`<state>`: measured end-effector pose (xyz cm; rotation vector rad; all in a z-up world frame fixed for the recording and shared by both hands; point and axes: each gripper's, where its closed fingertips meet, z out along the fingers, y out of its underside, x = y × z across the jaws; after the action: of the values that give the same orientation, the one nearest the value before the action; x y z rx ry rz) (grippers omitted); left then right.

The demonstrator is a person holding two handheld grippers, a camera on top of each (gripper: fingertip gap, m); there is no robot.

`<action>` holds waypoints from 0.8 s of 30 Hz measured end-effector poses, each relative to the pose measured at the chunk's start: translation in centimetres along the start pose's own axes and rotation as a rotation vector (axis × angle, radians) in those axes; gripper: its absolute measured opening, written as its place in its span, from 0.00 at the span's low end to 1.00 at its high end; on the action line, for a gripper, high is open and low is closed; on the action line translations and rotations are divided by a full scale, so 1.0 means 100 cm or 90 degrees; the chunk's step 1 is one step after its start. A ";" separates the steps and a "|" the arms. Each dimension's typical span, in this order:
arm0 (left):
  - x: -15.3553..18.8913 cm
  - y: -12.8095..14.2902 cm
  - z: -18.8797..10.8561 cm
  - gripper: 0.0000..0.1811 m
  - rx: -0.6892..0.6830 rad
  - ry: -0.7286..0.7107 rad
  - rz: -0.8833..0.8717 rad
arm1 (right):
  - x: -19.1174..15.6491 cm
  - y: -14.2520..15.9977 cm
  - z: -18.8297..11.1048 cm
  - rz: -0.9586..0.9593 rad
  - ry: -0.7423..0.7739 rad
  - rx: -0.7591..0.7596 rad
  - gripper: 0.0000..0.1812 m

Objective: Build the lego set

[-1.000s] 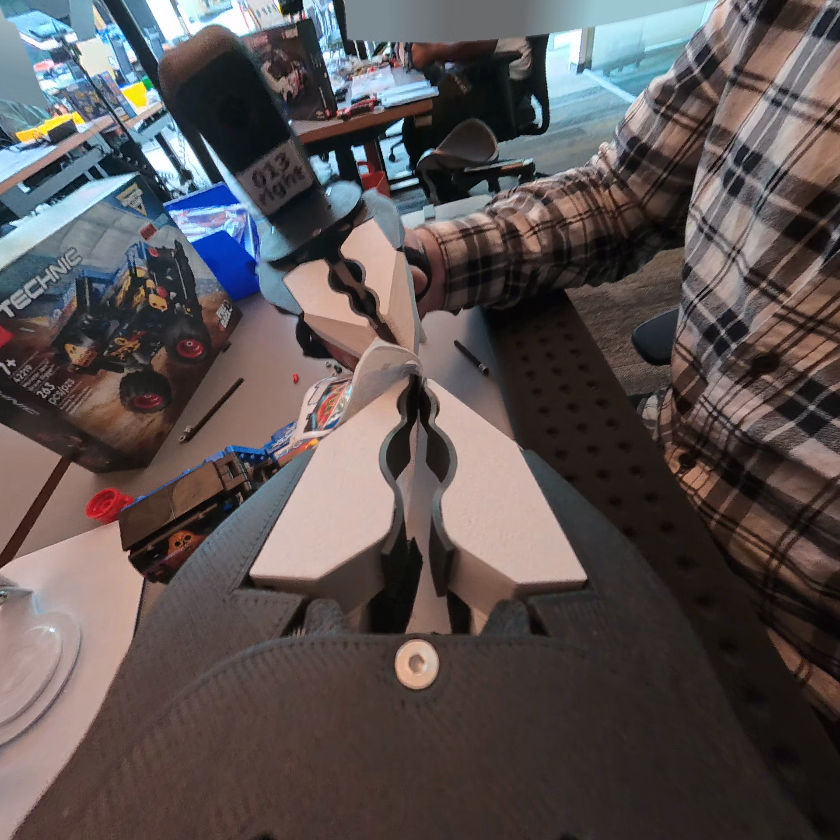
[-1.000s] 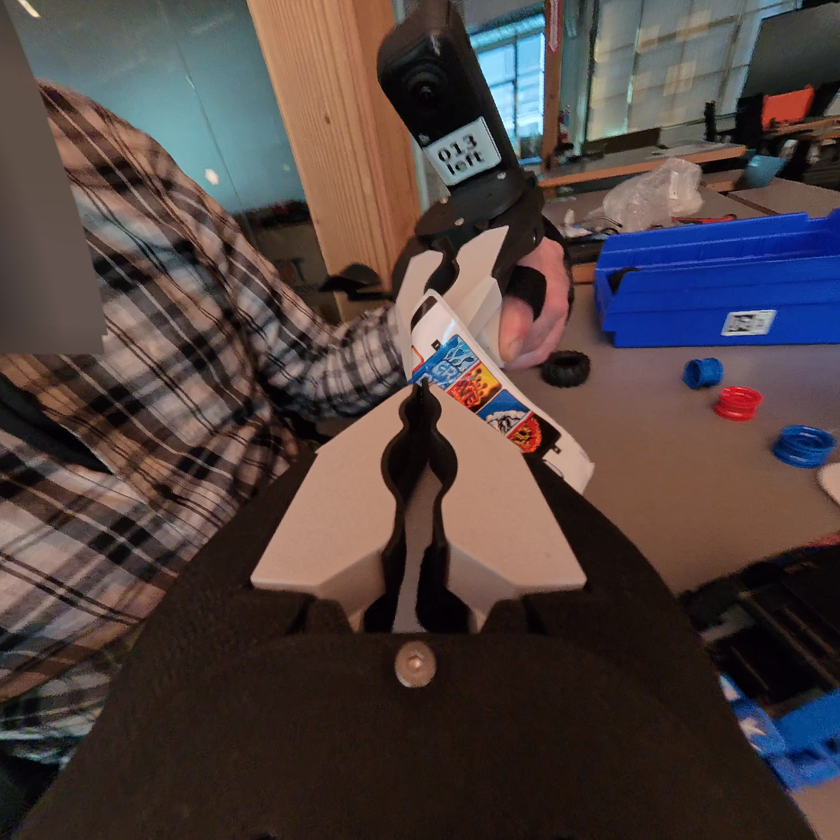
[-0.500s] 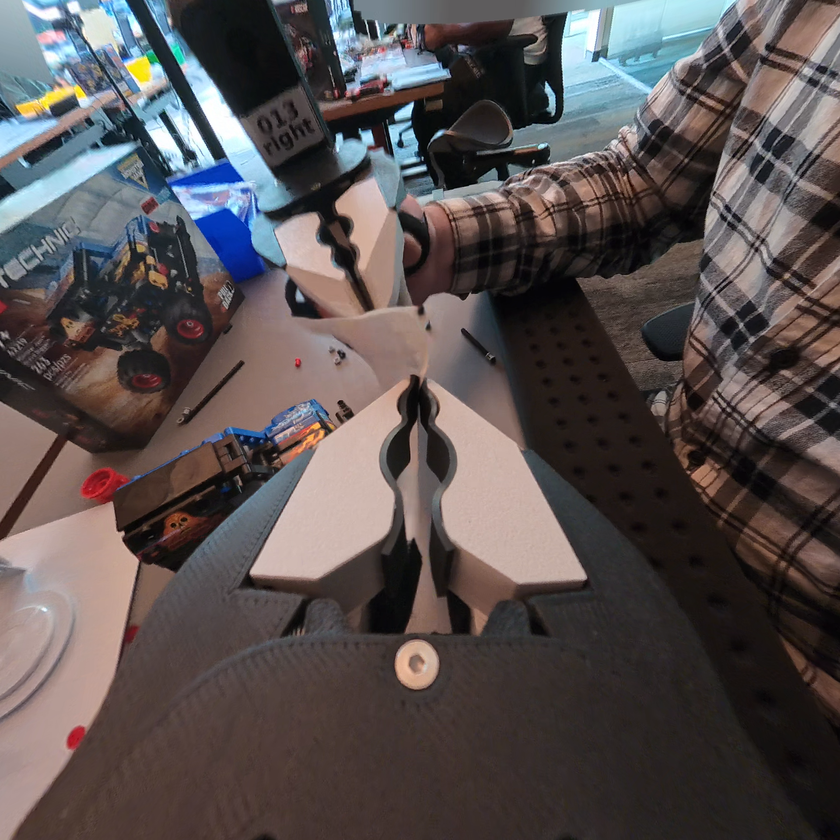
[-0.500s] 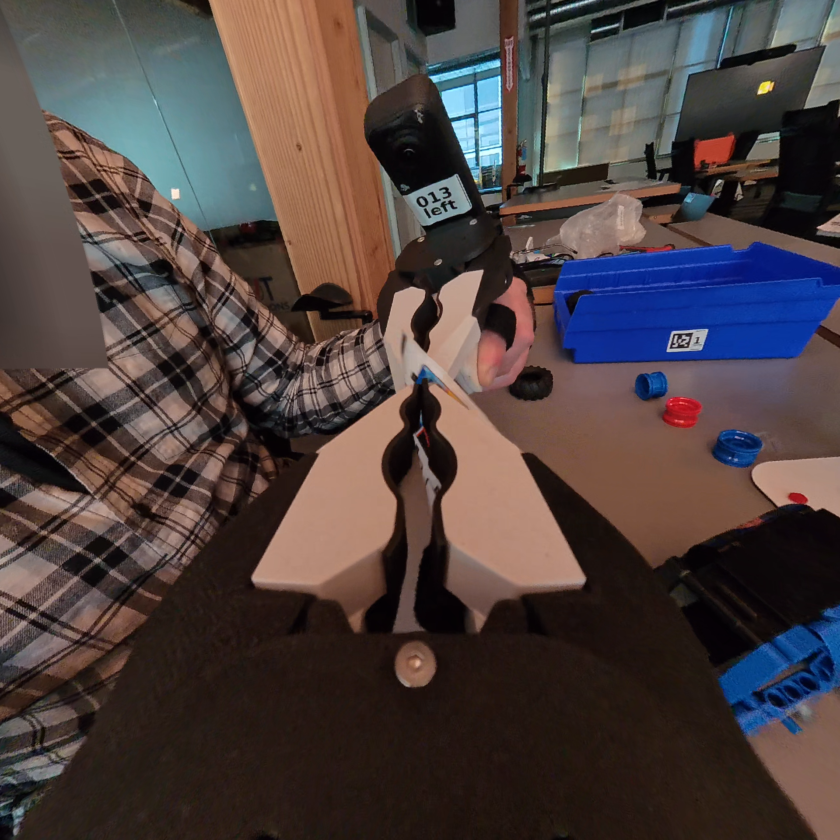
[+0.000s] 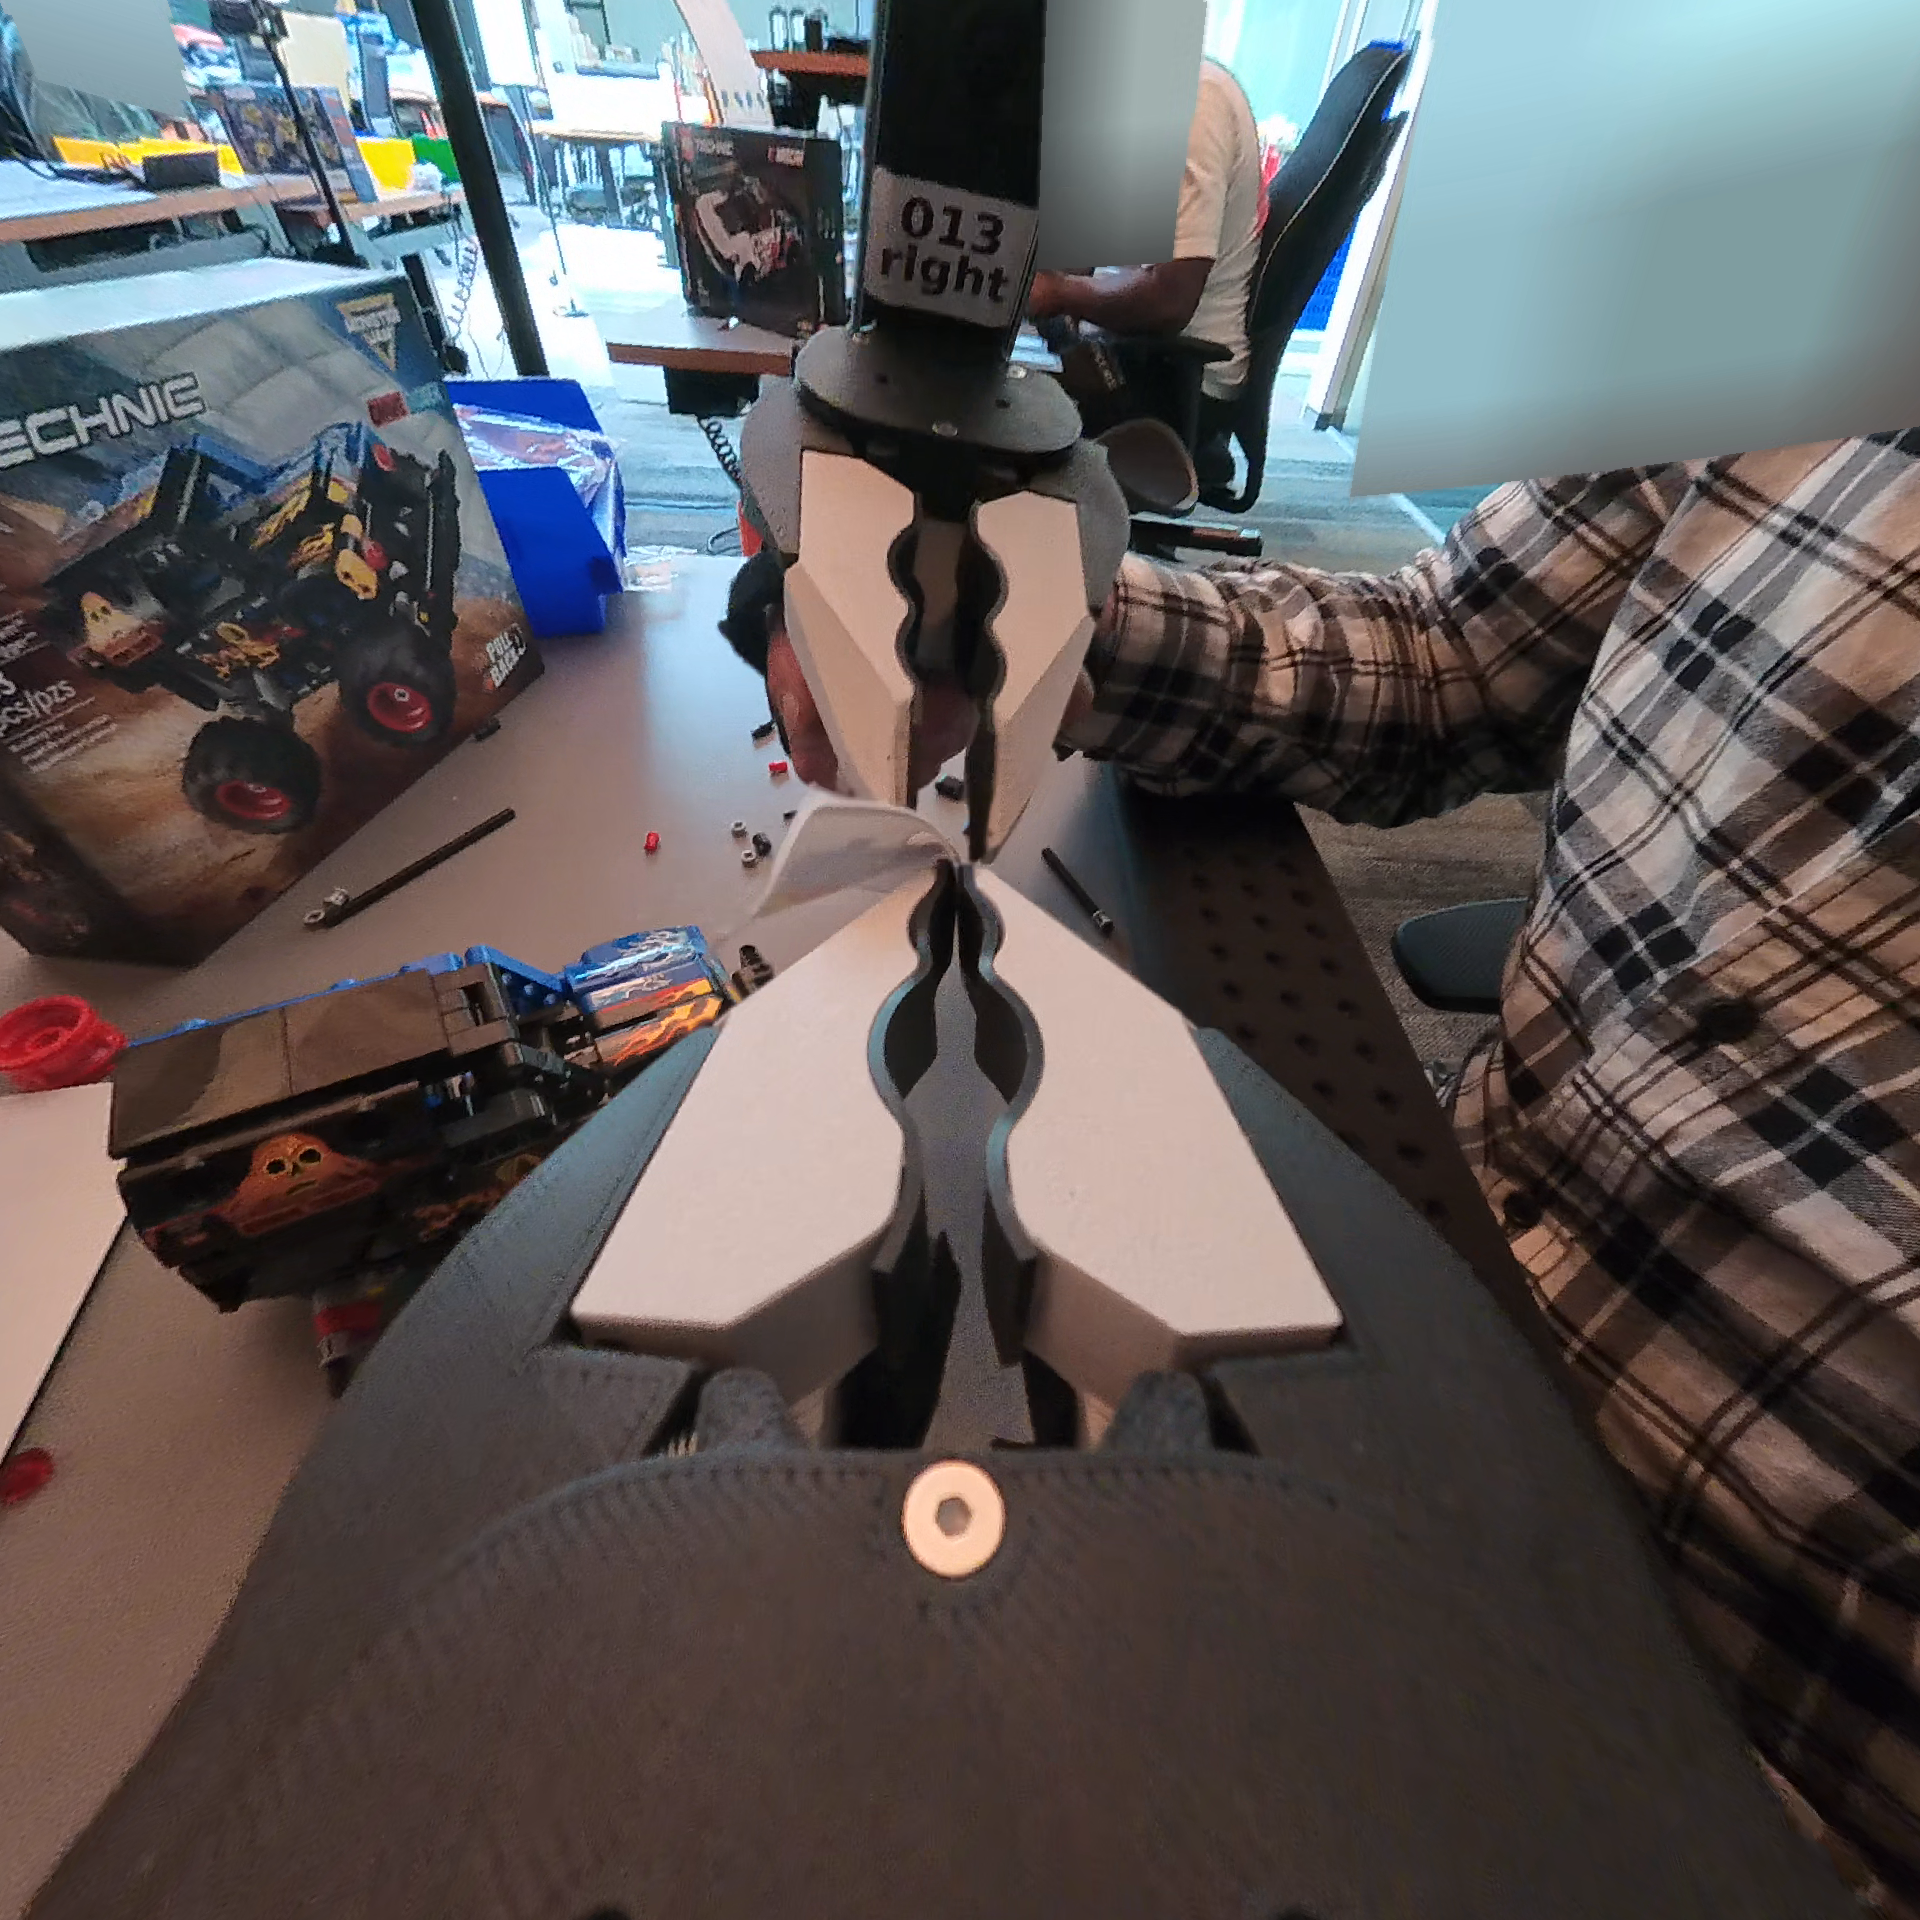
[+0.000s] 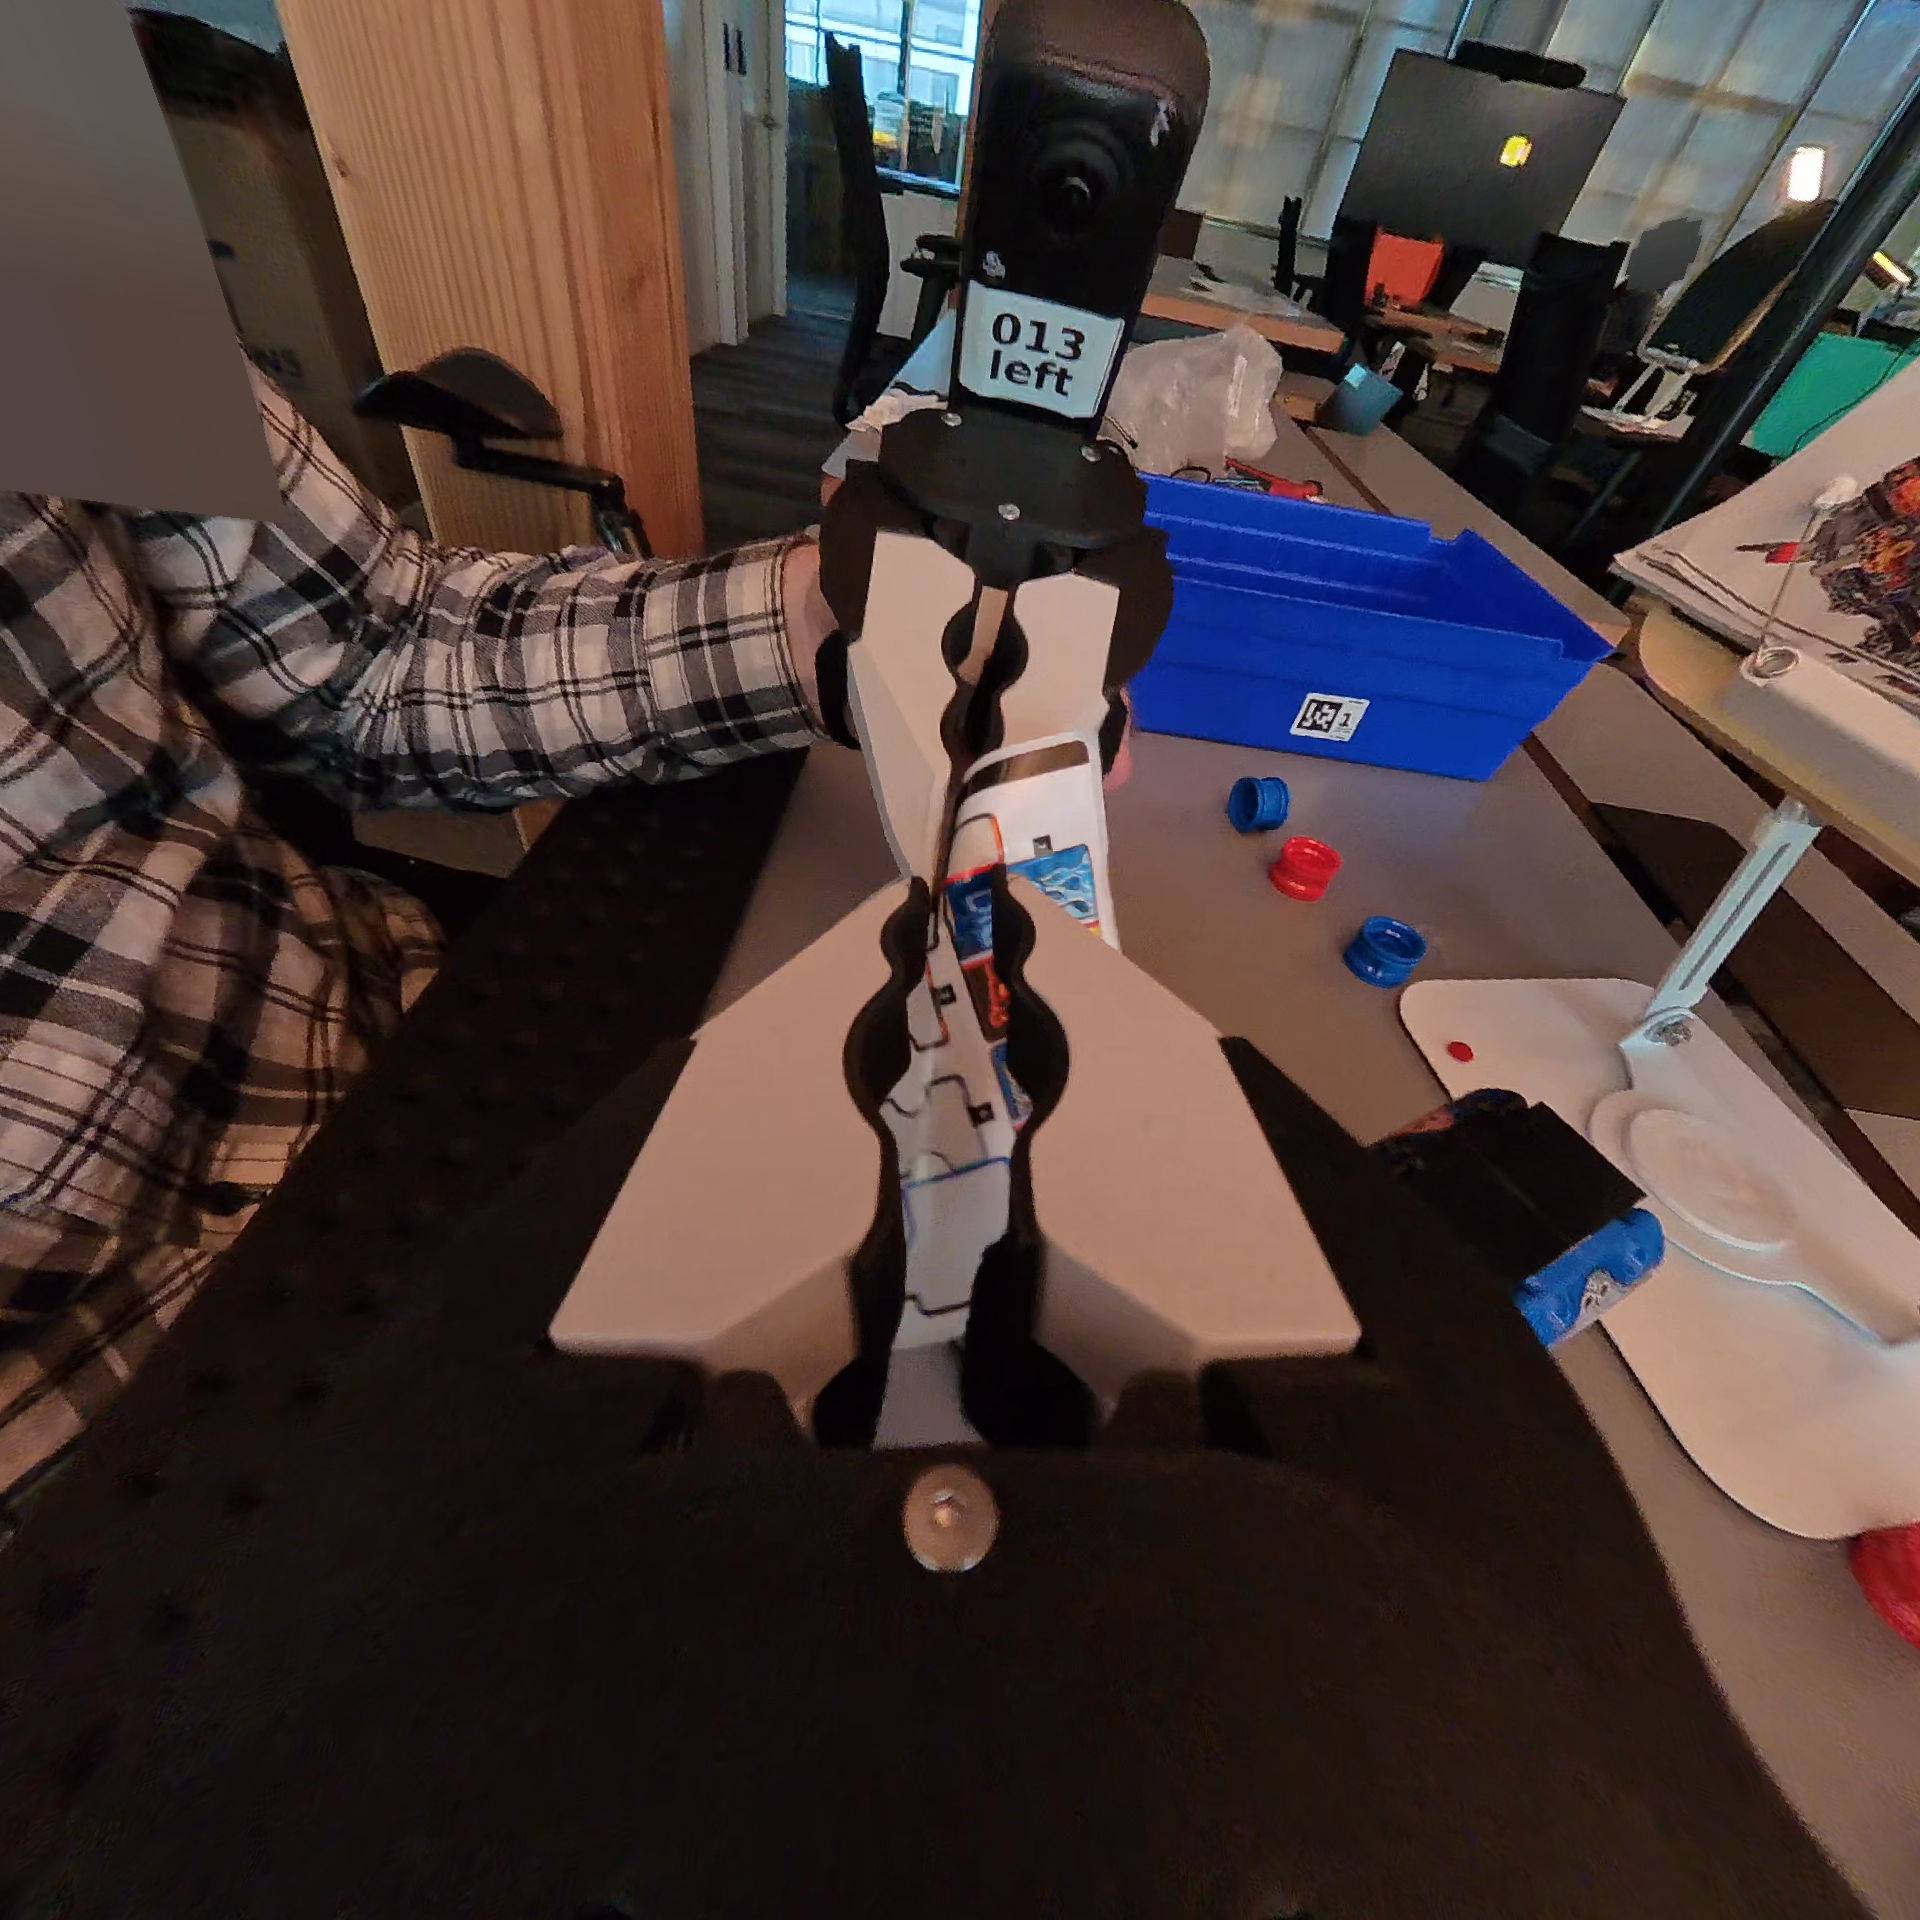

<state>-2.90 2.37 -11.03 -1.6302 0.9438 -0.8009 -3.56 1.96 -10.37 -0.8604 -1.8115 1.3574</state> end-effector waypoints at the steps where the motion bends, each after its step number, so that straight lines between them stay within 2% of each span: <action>1: 0.000 -0.002 0.000 0.00 0.007 0.003 0.000 | 0.001 0.002 0.000 -0.002 0.003 -0.006 0.05; 7: 0.002 -0.007 0.000 0.00 0.025 0.016 0.002 | -0.003 -0.001 -0.001 0.009 -0.018 0.007 0.02; 16: 0.008 -0.001 0.001 0.00 -0.016 0.001 0.063 | -0.011 -0.001 -0.004 0.141 -0.124 0.053 0.01; 21: 0.006 0.000 0.000 0.00 -0.018 -0.003 0.065 | -0.011 -0.001 -0.004 0.141 -0.126 0.055 0.00; 24: 0.006 0.000 0.001 0.00 -0.017 -0.005 0.062 | -0.009 0.000 -0.003 0.130 -0.111 0.047 0.03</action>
<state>-2.51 1.91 -11.01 -1.5969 1.0234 -0.7175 -2.82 1.38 -10.45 -0.9329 -1.8288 1.6642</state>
